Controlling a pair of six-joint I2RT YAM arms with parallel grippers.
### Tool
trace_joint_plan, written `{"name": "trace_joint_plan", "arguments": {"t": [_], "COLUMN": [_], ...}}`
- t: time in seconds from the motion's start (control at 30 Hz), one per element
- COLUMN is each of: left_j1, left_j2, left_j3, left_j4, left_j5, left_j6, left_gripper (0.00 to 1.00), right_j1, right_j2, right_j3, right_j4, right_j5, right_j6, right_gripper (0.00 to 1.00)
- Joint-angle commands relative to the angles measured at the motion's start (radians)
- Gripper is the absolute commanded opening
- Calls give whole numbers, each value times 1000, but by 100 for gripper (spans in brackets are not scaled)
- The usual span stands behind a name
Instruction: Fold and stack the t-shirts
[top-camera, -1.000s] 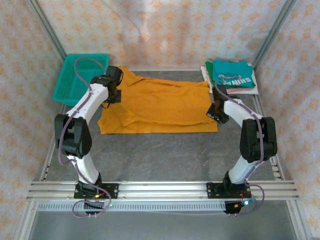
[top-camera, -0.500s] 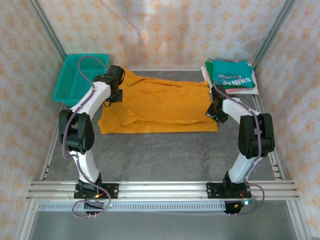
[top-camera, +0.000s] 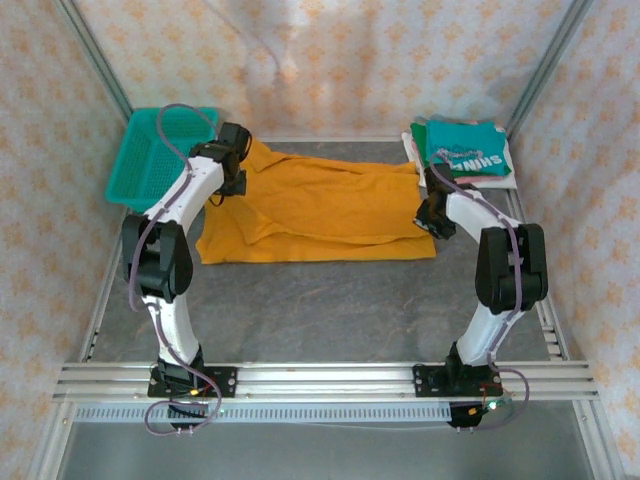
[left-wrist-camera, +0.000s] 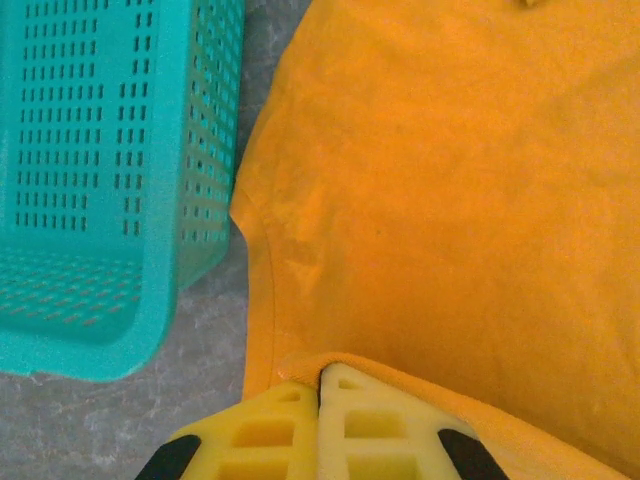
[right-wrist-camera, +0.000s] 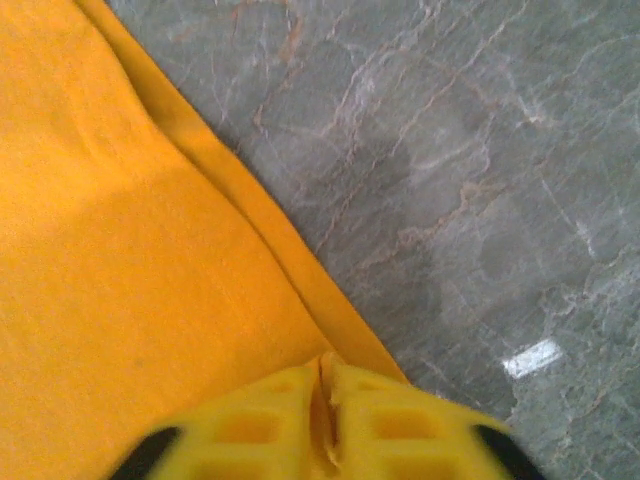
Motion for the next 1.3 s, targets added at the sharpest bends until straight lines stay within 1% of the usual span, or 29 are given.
{"name": "trace_joint_plan", "arguments": {"t": [0.0, 0.03, 0.07, 0.1, 0.13, 0.2, 0.27, 0.33, 0.43, 0.47, 0.5, 0.57, 0.63, 0.7, 0.8, 0.93, 1.1, 1.17, 1.27], "left_j1": [9, 9, 9, 9, 9, 7, 4, 0, -13, -16, -18, -20, -20, -9, 14, 27, 40, 42, 42], "left_j2": [69, 93, 115, 121, 114, 67, -29, -149, -288, -325, -353, -396, -403, -376, -301, -220, -154, -163, -217], "left_j3": [110, 156, 193, 210, 213, 172, 60, -75, -289, -356, -407, -501, -555, -575, -557, -545, -566, -609, -694], "left_j4": [-34, -61, -85, -95, -95, -74, -20, 35, 121, 149, 172, 230, 274, 297, 308, 322, 310, 319, 349], "left_j5": [-73, -79, -85, -85, -80, -70, -68, -47, 17, 45, 70, 131, 144, 157, 184, 192, 200, 203, 205], "left_j6": [14, 15, 10, 6, -2, -25, -56, -77, -99, -107, -114, -121, -134, -144, -157, -179, -202, -220, -243], "left_gripper": [36, 49, 55, 59, 61, 62, 62, 61, 58, 55, 53, 52, 51, 51, 49, 49, 48, 47, 47], "right_j1": [-34, -41, -45, -46, -48, -48, -45, -35, 13, 31, 46, 62, 69, 76, 81, 79, 78, 78, 78], "right_j2": [28, 28, 22, 9, -10, -64, -147, -218, -298, -316, -326, -329, -299, -251, -174, -82, -51, -58, -88], "right_j3": [71, 91, 102, 107, 103, 61, -34, -118, -208, -228, -239, -260, -250, -227, -189, -164, -229, -275, -342], "right_j4": [-11, -18, -25, -28, -29, -4, 58, 86, 72, 66, 63, 82, 98, 118, 143, 156, 219, 244, 265], "right_j5": [-9, -9, -9, -5, -4, -44, -130, -189, -202, -199, -192, -194, -214, -211, -203, -180, -179, -182, -173], "right_j6": [12, 11, 9, 5, -1, -15, -31, -56, -102, -113, -117, -107, -95, -85, -71, -29, 18, 30, 43], "right_gripper": [30, 32, 32, 32, 32, 32, 31, 30, 29, 29, 29, 29, 28, 27, 27, 26, 26, 26, 27]}}
